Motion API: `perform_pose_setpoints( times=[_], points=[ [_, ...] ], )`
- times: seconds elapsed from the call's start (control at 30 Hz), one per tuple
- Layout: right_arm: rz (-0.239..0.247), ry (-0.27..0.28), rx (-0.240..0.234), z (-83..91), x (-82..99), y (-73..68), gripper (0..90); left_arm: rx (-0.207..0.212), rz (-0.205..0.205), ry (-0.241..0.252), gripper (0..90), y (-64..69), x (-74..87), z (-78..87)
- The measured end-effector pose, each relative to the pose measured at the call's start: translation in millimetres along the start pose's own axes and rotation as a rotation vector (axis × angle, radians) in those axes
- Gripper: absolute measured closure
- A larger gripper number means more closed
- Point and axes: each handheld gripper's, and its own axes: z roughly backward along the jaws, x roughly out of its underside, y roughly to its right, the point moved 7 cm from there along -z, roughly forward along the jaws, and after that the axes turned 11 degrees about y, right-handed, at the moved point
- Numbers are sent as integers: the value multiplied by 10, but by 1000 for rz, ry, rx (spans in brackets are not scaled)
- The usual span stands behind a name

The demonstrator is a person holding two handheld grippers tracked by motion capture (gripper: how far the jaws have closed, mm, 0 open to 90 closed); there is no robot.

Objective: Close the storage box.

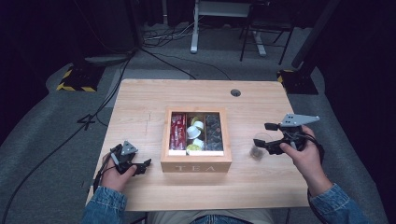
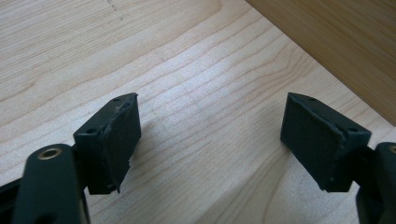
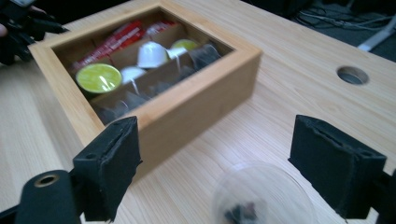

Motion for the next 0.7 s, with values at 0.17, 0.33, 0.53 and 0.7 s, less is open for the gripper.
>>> perform_pose_setpoints(
  times=[0.17,0.33,0.53,0.7],
  points=[
    [-23,-20,46,152,122,198,158,2,2,0,188,-2,-1,-4],
    [-31,-64,88,279,273,396,159,5,1,1,182,-7,-3,-9],
    [-78,-98,159,370,540,628,160,7,-1,0,179,-8,-3,-10],
    [-137,-73,208,380,769,749,162,5,-1,1,179,-8,-3,-11]
  ],
)
